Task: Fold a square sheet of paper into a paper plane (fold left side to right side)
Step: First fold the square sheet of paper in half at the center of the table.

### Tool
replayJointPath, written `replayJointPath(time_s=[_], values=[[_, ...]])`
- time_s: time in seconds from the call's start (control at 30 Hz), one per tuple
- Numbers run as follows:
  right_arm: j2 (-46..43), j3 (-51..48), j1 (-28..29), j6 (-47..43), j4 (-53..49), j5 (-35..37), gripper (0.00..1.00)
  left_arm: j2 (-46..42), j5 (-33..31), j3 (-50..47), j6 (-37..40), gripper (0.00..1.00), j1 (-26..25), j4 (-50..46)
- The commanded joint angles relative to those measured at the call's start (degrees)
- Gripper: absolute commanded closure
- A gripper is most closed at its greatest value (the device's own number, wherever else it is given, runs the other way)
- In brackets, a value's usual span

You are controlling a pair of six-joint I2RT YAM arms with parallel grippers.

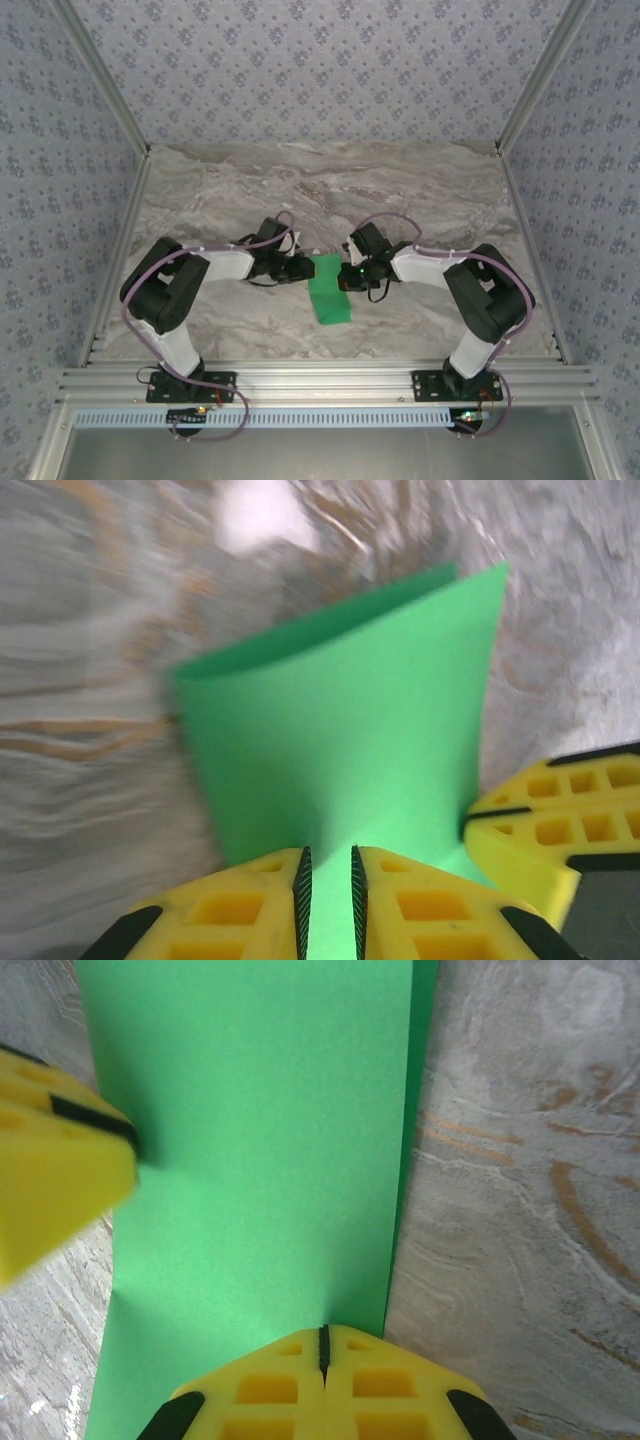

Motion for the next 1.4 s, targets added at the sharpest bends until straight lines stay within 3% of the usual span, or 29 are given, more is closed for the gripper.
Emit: replayJointPath(time_s=[0.0, 0.2, 0.5, 0.93, 1.37], values=[[2.77, -2.09, -0.43, -1.18, -9.21, 7.8, 0.99, -3.97, -2.77, -0.99, 1.9, 0.79, 1.58, -1.59], [2.82, -1.98, -0.26, -1.01, -9.19, 7.84, 0.99, -6.59, 1.11, -1.31, 1.87, 0.8, 0.17, 2.1], [2.99, -1.74, -0.24, -1.02, -9.52, 8.1, 0.99, 1.19, 1.63, 5.04, 1.7, 0.81, -3.54, 2.78], [3.41, -1.35, -0.09, -1.46, -10.68, 8.54, 0.99, 5.71, -3.87, 6.5, 2.67, 0.8, -3.35, 3.37], [3.78, -1.15, 0.22, -1.54, -11.12, 8.45, 0.99, 7.65, -8.82, 5.52, 2.32, 0.8, 1.14, 3.59]])
